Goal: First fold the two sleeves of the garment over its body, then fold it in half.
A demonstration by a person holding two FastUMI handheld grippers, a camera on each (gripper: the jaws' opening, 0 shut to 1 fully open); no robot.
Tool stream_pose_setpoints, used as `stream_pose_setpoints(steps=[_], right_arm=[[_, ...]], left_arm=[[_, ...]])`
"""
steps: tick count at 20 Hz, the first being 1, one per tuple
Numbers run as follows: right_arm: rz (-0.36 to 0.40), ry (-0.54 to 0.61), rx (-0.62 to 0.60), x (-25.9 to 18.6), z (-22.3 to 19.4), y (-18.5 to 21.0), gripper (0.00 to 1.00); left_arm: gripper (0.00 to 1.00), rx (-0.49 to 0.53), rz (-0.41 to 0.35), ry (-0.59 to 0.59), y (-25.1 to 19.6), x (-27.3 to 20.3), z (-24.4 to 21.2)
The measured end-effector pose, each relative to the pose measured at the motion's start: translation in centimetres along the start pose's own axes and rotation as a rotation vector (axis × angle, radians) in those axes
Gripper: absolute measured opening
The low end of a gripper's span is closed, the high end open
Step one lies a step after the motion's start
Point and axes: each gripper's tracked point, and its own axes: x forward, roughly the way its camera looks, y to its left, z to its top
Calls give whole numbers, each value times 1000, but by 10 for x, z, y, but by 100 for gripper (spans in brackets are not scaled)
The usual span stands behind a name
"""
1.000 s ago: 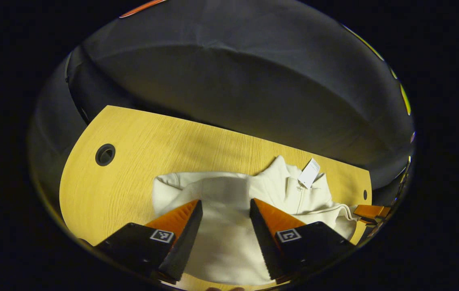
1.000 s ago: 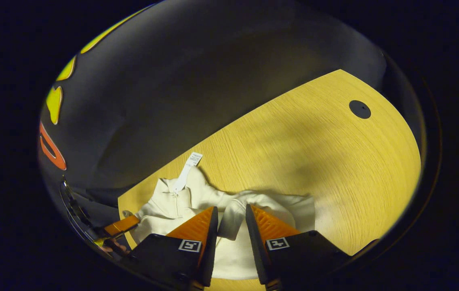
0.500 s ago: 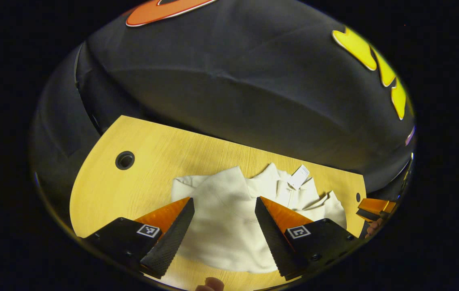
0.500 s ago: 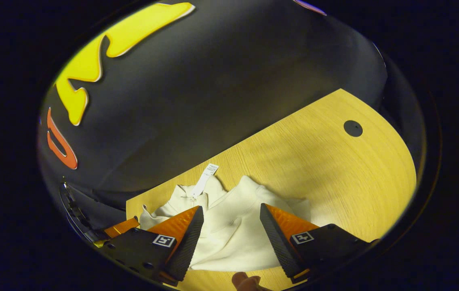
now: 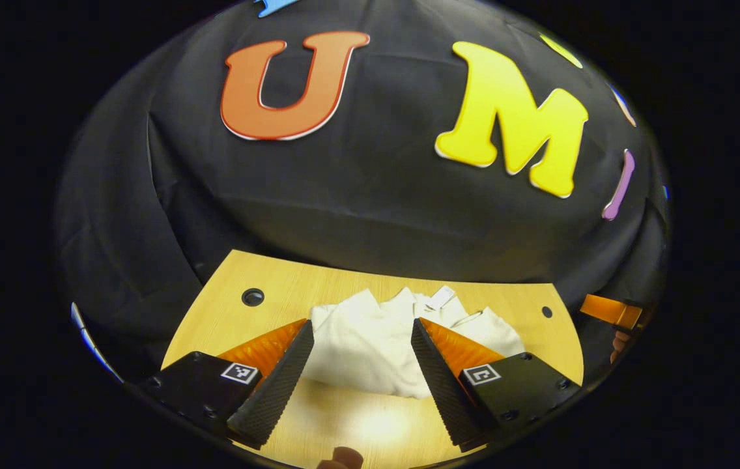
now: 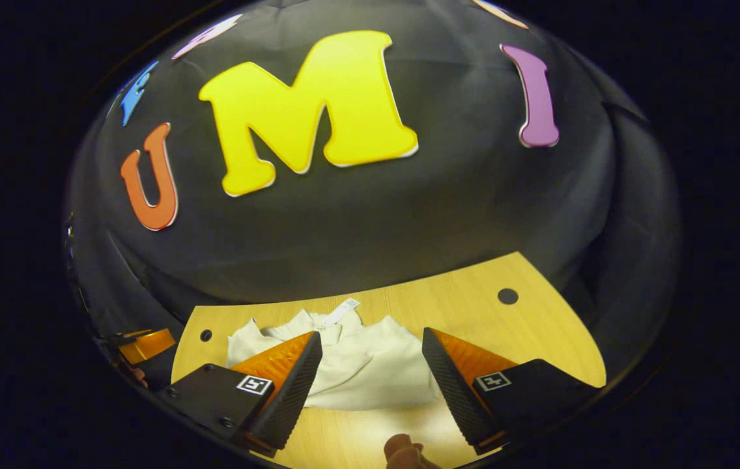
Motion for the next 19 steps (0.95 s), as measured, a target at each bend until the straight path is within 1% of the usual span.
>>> stream_pose_setpoints(steps=[1, 2, 3, 4, 5, 6, 9, 11, 13, 14, 15, 16, 17, 18, 19], right_arm=[[-10, -40, -28, -20, 7, 0, 96], [-26, -83, -54, -37, 13, 0, 97], [-51, -133, -77, -54, 20, -1, 97], [-58, -177, -95, -74, 27, -5, 96], [-69, -215, -113, -90, 30, -4, 93], [-74, -243, -126, -109, 31, -5, 97], [-80, -315, -157, -161, 28, -3, 96], [-56, -390, -133, -193, 27, 1, 97], [-52, -443, -119, -224, 24, -6, 96], [-62, -451, -112, -237, 20, -11, 93], [-67, -449, -111, -246, 14, -12, 96], [-68, -462, -115, -251, 11, -8, 93], [-77, -478, -122, -255, 12, -7, 96], [-74, -483, -117, -258, 10, -5, 93], [-65, -484, -106, -261, 7, -1, 97]], left_arm=[[98, 0, -5, -35, 1, -24, 9], [98, -3, -13, -72, -1, -42, 14], [98, -6, -22, -100, -2, -62, 15], [97, -4, -17, -128, -1, -79, 16], [98, 11, -9, -161, -4, -96, 15], [98, 28, 2, -199, -5, -113, 16], [97, 57, 28, -305, -11, -171, 20], [97, 48, 21, -340, -15, -198, 11], [97, 49, 32, -350, -11, -215, 0], [97, 58, 47, -362, -9, -223, -2], [97, 65, 75, -376, -3, -233, -4], [97, 61, 86, -384, -1, -240, -4], [97, 55, 89, -392, -2, -246, -7], [97, 50, 72, -390, -7, -247, -10], [97, 49, 61, -386, -11, -249, -15]])
